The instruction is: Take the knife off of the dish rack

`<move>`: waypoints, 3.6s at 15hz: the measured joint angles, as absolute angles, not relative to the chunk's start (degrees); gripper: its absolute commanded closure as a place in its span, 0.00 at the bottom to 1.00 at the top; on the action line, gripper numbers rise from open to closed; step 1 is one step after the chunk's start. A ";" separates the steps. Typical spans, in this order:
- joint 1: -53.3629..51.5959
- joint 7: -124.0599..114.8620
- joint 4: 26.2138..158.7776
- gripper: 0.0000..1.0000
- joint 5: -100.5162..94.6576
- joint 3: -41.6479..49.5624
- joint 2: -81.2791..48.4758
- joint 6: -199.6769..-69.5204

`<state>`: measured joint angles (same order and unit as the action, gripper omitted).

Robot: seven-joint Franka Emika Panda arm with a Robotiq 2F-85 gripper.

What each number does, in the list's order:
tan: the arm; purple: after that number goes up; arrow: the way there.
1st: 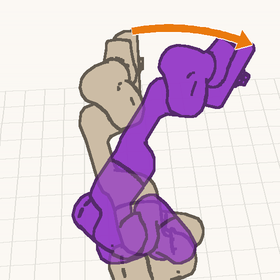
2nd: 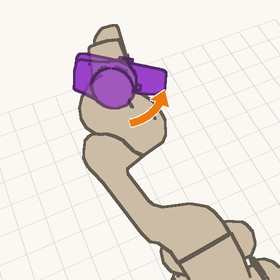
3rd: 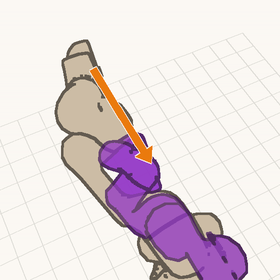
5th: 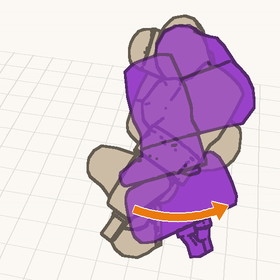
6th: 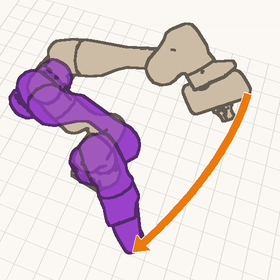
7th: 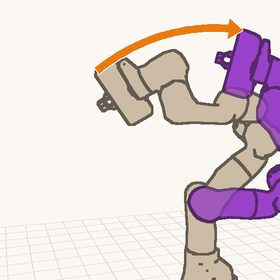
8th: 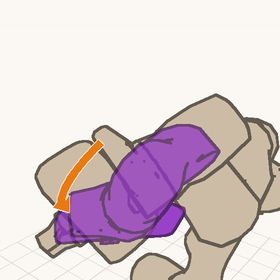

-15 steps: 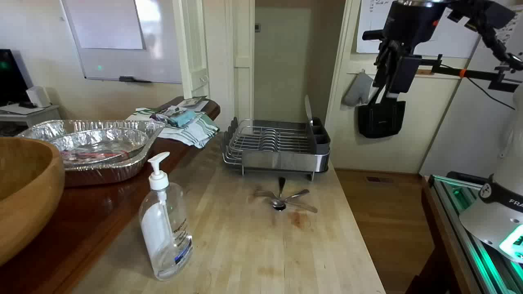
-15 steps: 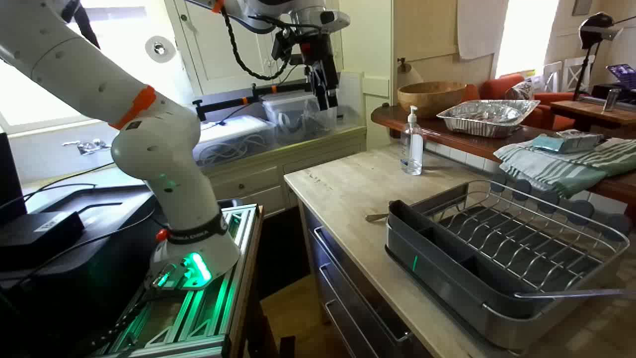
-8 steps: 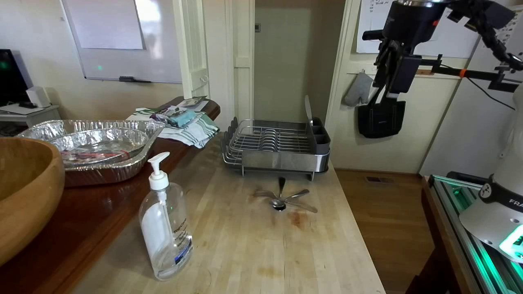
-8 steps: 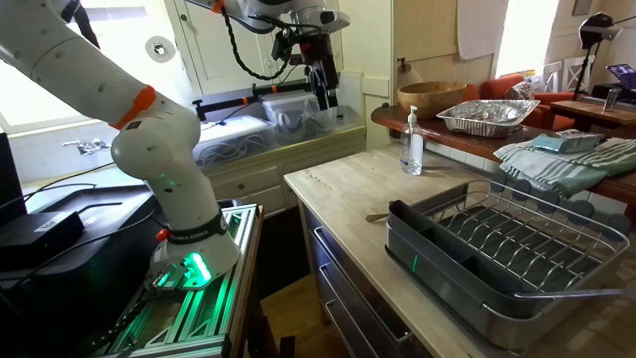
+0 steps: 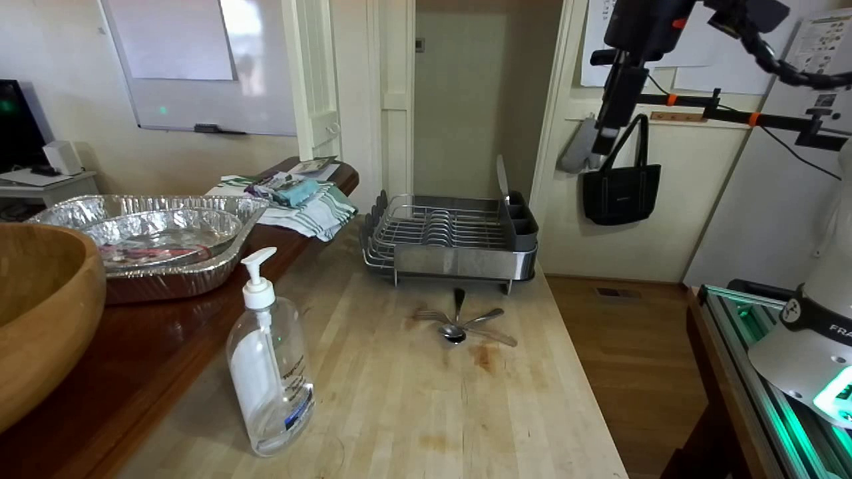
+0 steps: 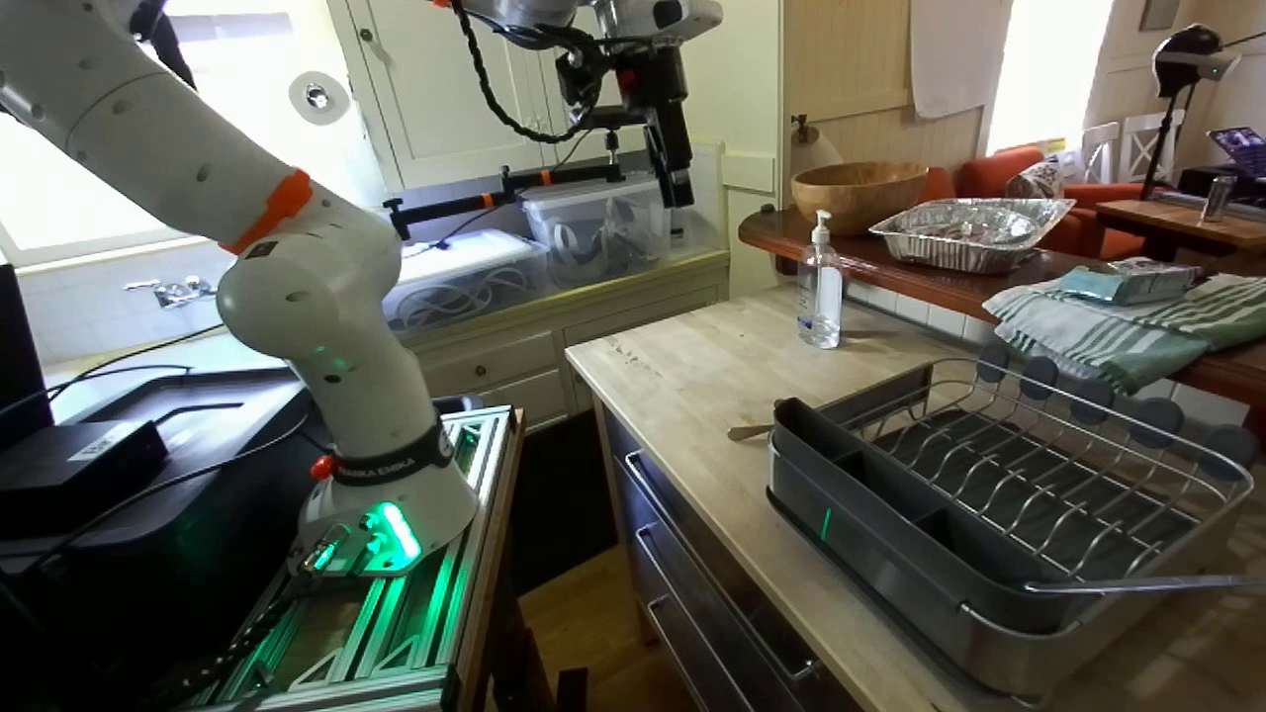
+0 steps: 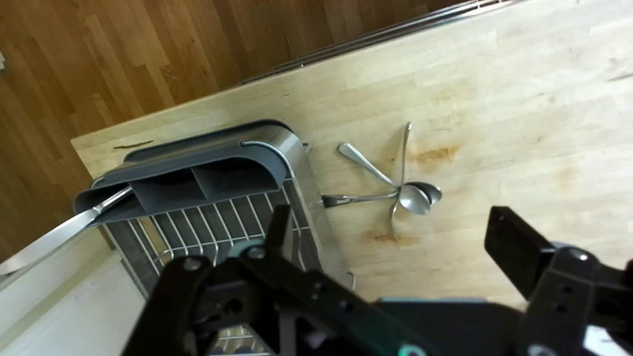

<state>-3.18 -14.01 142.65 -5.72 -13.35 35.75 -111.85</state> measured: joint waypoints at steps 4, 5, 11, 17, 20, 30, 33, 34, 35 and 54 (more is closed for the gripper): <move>1.18 -15.26 140.01 0.00 -5.11 -6.70 32.39 -118.54; 2.17 -15.70 139.20 0.00 -4.80 -5.34 31.01 -120.51; 6.82 -20.35 134.74 0.00 -4.30 -1.23 22.49 -130.73; 10.96 -25.65 130.98 0.00 -4.32 1.76 14.60 -134.93; 12.55 -27.11 129.36 0.00 -4.29 4.47 11.60 -134.95; 13.45 -27.98 127.89 0.00 -4.20 7.05 8.87 -134.97; 13.40 -27.86 127.89 0.00 -4.19 7.07 8.68 -134.97; 13.40 -27.49 127.89 0.00 -4.19 7.13 8.42 -134.97; 13.40 -26.62 127.87 0.00 -3.92 7.26 7.99 -135.05; 13.48 -21.94 120.53 0.00 -0.34 15.16 -11.20 -150.68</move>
<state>13.48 -21.94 120.53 -0.34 15.16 -11.20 -150.68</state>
